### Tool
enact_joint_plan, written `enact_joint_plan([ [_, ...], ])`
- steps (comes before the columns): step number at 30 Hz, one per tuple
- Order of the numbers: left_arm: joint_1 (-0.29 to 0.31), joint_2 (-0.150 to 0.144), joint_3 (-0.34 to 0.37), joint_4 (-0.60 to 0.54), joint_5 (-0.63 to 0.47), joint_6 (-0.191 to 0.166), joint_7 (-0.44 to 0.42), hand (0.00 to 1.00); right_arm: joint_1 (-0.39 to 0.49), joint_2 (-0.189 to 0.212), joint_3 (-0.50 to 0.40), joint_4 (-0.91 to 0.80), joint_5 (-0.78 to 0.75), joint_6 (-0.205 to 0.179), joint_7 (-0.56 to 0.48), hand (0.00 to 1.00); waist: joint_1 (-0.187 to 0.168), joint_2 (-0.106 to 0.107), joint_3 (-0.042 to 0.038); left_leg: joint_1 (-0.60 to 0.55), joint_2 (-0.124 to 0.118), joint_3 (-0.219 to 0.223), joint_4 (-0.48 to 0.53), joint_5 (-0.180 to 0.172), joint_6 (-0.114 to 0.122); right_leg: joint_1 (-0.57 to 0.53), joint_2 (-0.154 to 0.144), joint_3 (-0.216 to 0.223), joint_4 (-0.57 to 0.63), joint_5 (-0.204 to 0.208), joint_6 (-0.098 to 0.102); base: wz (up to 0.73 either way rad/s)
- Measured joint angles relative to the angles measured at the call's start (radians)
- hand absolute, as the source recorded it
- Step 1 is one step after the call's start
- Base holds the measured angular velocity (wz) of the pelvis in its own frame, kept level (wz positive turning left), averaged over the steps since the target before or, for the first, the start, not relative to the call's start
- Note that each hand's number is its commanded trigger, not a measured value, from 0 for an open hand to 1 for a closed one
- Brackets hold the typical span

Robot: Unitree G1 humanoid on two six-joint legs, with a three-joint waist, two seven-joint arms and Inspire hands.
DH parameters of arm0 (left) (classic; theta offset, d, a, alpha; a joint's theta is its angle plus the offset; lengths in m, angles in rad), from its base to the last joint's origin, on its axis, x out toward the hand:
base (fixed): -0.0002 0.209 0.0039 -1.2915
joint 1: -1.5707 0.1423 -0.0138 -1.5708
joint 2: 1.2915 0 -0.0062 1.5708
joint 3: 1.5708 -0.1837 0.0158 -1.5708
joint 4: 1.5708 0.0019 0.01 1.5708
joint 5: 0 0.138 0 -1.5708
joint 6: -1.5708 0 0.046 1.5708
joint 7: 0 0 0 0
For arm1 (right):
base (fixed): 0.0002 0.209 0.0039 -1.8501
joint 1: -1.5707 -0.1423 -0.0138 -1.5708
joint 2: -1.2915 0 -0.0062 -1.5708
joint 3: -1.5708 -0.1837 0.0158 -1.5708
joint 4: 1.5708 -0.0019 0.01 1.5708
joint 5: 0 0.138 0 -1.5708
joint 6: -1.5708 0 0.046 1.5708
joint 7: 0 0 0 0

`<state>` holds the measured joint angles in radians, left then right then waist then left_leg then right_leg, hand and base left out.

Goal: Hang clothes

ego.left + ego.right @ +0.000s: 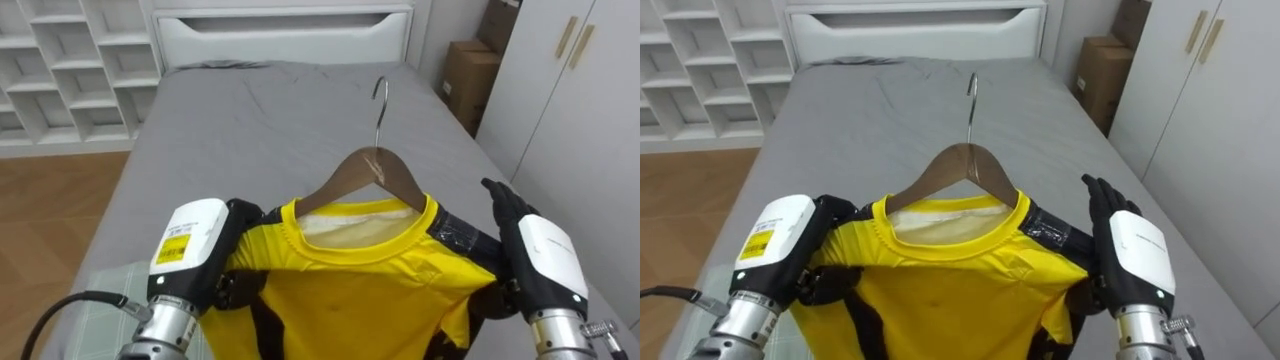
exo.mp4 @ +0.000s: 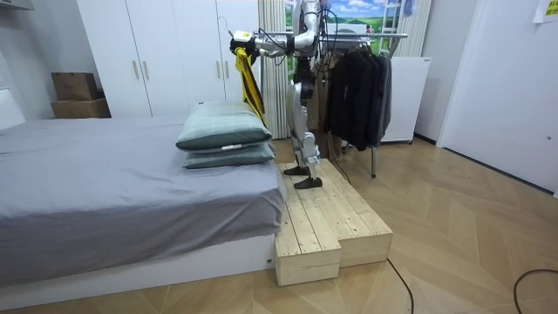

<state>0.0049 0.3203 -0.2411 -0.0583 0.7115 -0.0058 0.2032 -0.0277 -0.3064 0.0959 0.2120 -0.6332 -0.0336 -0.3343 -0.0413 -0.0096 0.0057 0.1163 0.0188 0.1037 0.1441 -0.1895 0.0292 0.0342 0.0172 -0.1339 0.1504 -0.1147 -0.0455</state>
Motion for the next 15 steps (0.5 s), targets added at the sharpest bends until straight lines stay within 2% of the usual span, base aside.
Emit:
enact_joint_plan([
  [9, 0.000, 0.000, 0.000, -0.001, 0.001, 0.000, -0.005, 1.00, -0.001, 0.000, -0.001, 0.000, -0.001, 0.000, 0.001, 0.00, 0.006, -0.004, 0.0019, 0.000, 0.000, -0.003, 0.000, 0.000, 0.000, 0.000, 0.000, 0.000, 0.001, 0.000, 0.000, 0.00],
  [15, 0.000, 0.000, 0.000, -0.027, 0.009, 0.000, -0.039, 1.00, -0.001, 0.000, -0.001, 0.003, -0.001, -0.001, 0.001, 0.00, 0.015, -0.006, 0.0017, -0.001, 0.000, 0.000, 0.001, 0.000, 0.000, -0.002, 0.000, 0.000, 0.002, 0.000, 0.000, 0.00],
])
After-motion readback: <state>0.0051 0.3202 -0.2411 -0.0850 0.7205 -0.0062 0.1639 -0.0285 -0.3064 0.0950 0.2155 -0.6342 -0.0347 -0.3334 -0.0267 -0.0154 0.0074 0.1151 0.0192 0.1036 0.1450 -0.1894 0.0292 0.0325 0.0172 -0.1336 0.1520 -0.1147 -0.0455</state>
